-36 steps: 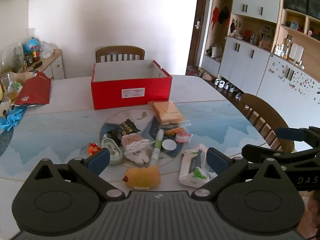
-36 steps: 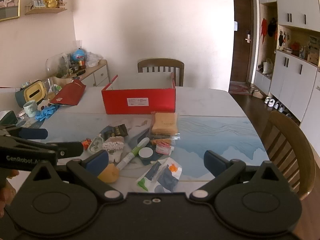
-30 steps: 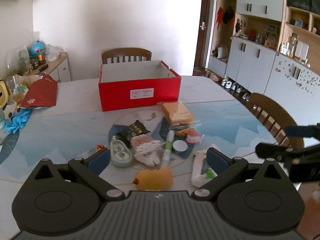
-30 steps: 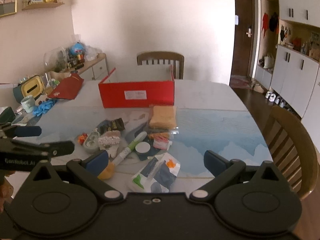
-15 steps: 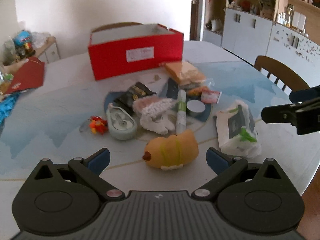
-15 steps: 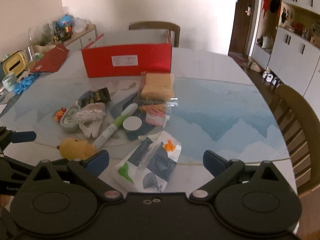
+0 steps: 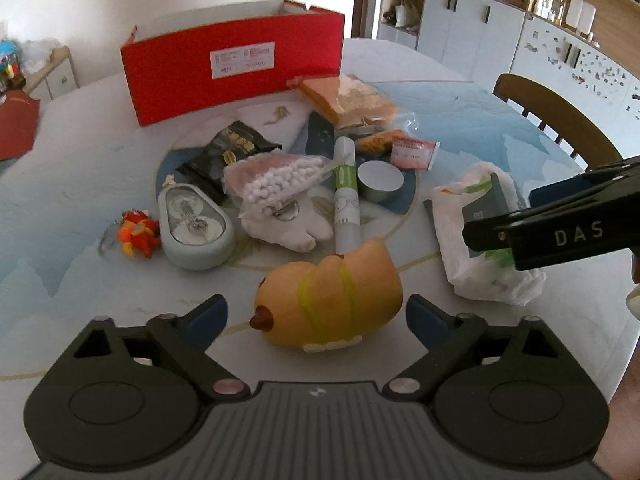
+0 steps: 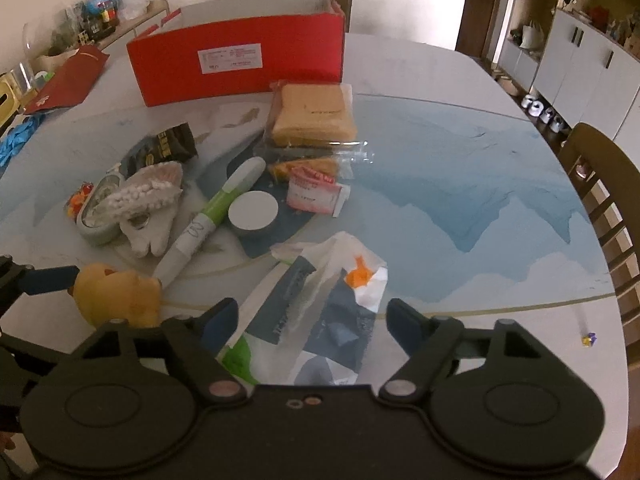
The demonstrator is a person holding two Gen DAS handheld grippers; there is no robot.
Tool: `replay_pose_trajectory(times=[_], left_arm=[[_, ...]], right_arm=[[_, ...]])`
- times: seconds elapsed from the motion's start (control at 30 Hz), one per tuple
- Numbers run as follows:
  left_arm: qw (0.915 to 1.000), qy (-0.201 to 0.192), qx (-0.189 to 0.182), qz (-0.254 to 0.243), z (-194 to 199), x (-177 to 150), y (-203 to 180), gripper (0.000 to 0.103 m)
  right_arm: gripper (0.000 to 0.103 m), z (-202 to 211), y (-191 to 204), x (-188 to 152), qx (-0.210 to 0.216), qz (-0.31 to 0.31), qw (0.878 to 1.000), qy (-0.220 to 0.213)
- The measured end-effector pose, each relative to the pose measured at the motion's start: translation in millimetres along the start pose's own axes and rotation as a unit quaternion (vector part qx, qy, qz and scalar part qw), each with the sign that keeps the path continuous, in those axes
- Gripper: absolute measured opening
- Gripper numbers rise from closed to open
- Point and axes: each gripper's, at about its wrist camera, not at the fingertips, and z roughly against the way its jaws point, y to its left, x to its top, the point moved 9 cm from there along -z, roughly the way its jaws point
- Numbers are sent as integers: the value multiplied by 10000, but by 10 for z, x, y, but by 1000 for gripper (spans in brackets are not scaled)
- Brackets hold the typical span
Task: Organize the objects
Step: 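Grasp the yellow bread toy with the left gripper while the right grasps the wet-wipe pack, then lift both held items and carry them toward the red box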
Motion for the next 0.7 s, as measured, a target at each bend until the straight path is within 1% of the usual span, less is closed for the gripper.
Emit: replay_pose_trajectory(times=[0.03,0.07,0.13,0.23,0.27,0.3,0.37,0.4,0.47,0.6,0.7], left_arm=[[10000,32,-35,41,-13,0,7,91],[9999,67,-90,93,-24,3,11,85],[9995,102,-251,155,-31,16,-4,77],[9996,120,-252,101,-28,24,-25,76],[9995,126,-257,93,-28,25,-26,75],[9995,128,-262,88,-29,28,-26,74],[9994,138,-290,93,-17,31,-22,73],[9994,132,-314,106,0,32,-21,73],[9994,94,-327,113,46,40,-18,72],[9994,-18,-313,137,183,84,-7,72],[9993,-84,-330,183,297,143,8,72]], right_arm=[[76,-17,2,-2,-1,-6,10000,29],[72,-30,-1,-5,2,-27,10000,60],[66,-42,-8,-9,25,-83,9999,118],[53,-39,-23,-16,56,-231,9996,181],[46,-35,-25,-17,70,-281,9994,184],[43,-22,-33,-21,108,-330,9992,187],[32,10,-39,-15,165,-401,9989,155],[29,32,-47,-9,166,-427,9989,131],[19,93,-53,8,218,-457,9987,71],[13,244,-68,54,313,-462,9984,-52],[12,371,-73,100,388,-431,9982,-167]])
